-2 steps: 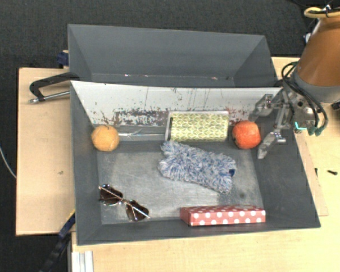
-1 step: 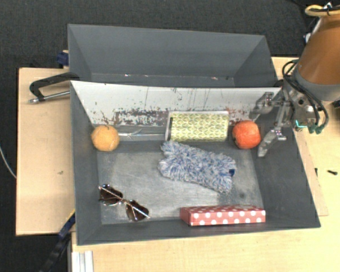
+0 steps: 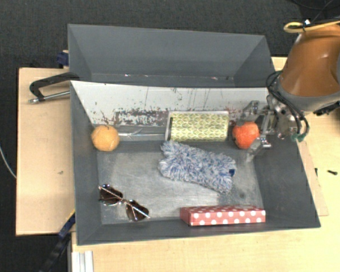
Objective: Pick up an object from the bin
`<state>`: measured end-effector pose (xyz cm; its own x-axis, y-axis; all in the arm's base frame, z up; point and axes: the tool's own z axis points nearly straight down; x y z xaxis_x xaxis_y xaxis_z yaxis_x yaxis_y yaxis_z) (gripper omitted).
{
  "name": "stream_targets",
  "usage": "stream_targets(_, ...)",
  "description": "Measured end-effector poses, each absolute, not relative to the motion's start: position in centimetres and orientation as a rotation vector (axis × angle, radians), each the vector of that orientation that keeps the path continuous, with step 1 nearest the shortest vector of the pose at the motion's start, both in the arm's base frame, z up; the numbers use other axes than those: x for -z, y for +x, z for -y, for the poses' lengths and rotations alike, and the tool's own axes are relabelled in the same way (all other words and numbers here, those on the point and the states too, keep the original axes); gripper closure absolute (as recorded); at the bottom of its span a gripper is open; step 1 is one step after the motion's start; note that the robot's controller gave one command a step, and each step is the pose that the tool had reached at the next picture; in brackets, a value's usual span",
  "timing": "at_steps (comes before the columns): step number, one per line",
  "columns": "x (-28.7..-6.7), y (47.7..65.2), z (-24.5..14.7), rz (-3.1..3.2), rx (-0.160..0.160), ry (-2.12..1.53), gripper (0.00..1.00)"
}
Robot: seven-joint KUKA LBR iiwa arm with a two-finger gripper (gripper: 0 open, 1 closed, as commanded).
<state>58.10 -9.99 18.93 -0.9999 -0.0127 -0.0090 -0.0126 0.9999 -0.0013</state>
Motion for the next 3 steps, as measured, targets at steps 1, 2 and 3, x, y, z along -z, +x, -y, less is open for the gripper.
stream_targets(1,-11.9,56.6,8.5,-3.134,0.0,-0.101,0.0)
stream_targets(2,-7.8,53.9,7.4,-3.139,-0.002,-0.022,0.0)
stream_targets(3,-7.4,54.7,5.9,-3.134,0.002,0.007,1.0)
